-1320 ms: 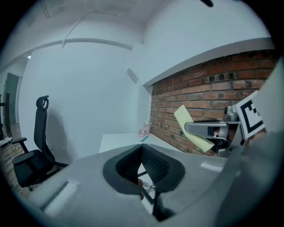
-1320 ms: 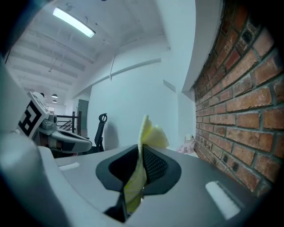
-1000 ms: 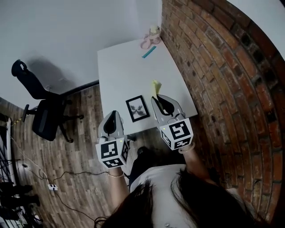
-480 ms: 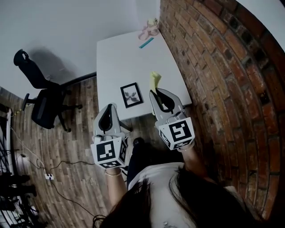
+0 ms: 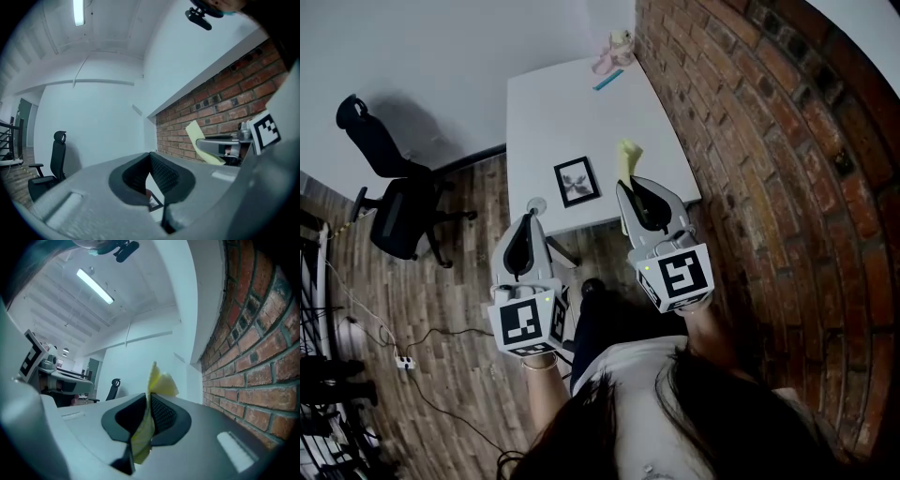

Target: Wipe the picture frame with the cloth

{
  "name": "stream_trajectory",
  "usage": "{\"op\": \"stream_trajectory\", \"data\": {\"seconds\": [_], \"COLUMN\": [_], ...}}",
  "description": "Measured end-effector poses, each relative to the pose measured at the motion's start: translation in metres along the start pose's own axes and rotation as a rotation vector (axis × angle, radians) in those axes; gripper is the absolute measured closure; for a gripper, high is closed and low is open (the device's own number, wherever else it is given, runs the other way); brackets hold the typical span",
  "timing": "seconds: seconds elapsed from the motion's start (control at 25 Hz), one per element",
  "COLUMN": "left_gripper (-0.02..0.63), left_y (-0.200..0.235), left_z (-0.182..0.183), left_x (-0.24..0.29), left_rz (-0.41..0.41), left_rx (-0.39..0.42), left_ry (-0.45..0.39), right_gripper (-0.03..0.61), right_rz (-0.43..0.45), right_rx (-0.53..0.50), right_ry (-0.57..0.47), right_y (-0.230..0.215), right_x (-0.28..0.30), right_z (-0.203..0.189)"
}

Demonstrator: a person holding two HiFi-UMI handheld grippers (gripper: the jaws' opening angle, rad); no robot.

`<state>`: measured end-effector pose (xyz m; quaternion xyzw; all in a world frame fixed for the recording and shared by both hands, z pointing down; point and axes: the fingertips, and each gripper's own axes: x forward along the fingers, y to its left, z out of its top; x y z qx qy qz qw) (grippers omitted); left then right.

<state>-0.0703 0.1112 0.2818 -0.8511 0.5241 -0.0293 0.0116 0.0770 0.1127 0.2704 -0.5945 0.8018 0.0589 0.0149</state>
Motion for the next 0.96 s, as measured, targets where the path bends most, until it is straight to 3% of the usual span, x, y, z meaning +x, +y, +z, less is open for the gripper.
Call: {"op": "stream_trajectory", "data": {"seconds": [0.44,0.8,0.96], "left_gripper": [0.613,0.614,0.613], "left_y": [-0.014,-0.024,-0.037], "left_z": [0.010,0.013,0.029], "left_x": [-0.031,-0.043,-0.042], "left_rz": [-0.012,0.018,-0.018], "left_rx": [0.003,-0.047,-0.036], "left_ry": [-0.055,-0.087,-0.167], "right_gripper": [0.543,0.543,0.543], "right_rz": [0.005,0.016,0.020], "right_rx": [-0.037,-0.078,-0.089], "right_ry": [-0.045,-0.062,-0.070], "right_y": [0.015,0.012,0.010], "right_x": [-0.030,-0.045,-0.049], "right_z": [0.017,0.019,0.025]}}
